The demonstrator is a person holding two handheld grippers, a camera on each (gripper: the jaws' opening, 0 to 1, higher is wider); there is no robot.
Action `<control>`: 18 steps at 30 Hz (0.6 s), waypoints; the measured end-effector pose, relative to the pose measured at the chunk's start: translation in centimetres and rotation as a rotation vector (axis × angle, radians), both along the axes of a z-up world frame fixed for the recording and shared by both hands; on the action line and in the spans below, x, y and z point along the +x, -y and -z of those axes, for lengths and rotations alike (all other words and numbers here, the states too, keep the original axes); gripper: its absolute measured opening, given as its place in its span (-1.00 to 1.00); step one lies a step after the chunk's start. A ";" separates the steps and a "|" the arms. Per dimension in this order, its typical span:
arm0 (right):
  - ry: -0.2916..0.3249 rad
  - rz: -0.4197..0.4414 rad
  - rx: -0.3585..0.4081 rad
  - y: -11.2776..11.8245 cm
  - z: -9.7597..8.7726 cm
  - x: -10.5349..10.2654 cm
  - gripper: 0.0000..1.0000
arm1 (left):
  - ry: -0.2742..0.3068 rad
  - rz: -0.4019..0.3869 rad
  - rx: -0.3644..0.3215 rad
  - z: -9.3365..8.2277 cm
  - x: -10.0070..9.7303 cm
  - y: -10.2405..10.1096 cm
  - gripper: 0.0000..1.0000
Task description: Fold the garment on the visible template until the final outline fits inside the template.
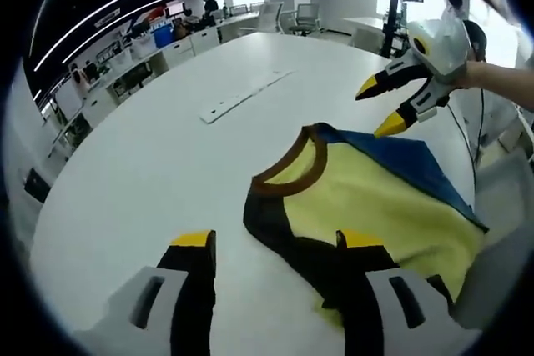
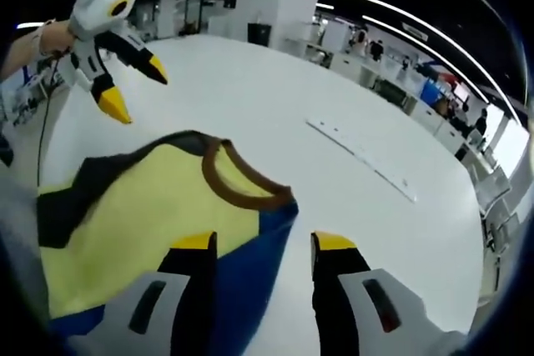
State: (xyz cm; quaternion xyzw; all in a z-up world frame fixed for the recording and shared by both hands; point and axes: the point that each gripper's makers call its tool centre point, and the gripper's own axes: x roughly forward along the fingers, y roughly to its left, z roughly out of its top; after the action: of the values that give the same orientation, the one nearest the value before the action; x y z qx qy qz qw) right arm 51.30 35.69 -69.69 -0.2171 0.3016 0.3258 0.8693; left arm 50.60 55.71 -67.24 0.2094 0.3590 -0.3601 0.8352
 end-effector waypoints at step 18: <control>0.022 -0.014 0.058 -1.0 -2.5 -3.6 0.20 | 0.011 0.018 -0.039 -2.1 -3.3 0.0 0.32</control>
State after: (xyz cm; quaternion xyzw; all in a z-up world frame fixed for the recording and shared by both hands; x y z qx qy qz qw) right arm 47.68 36.73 -67.22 -0.1975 0.2808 0.3381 0.8763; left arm 47.30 55.71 -65.15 0.1981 0.3456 -0.3734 0.8378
